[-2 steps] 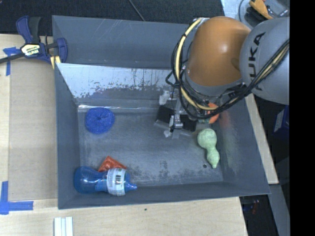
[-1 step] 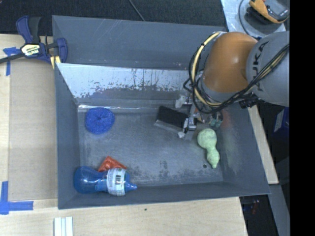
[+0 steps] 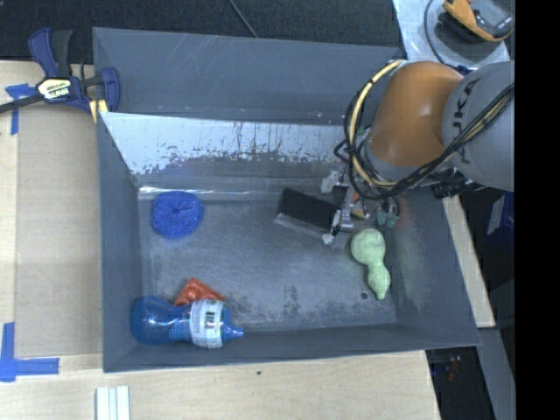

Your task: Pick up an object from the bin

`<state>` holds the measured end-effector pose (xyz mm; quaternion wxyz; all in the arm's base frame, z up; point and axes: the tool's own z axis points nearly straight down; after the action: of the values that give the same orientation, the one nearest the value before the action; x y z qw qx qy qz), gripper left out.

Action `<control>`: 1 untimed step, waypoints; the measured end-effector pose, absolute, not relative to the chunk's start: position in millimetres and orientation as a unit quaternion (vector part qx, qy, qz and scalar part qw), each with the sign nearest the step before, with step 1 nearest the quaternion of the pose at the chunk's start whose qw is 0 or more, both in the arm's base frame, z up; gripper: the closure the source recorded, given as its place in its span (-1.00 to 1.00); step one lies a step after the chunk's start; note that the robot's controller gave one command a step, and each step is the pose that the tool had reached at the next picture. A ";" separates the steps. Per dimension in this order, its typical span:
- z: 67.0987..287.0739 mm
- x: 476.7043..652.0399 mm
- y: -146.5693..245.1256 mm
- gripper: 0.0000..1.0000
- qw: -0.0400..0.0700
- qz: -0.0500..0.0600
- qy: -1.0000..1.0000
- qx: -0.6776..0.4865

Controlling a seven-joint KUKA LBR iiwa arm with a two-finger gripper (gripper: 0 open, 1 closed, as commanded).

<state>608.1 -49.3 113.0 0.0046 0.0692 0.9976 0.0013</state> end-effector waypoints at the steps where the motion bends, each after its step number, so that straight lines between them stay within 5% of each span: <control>1: 108.4 607.3 -52.7 -1.00 0.004 0.001 0.991 0.132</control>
Offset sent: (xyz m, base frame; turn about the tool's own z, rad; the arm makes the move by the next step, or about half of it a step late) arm 0.0042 0.0213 -0.0430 0.2142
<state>607.3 -52.7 108.4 0.0043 0.1320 0.9912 0.0006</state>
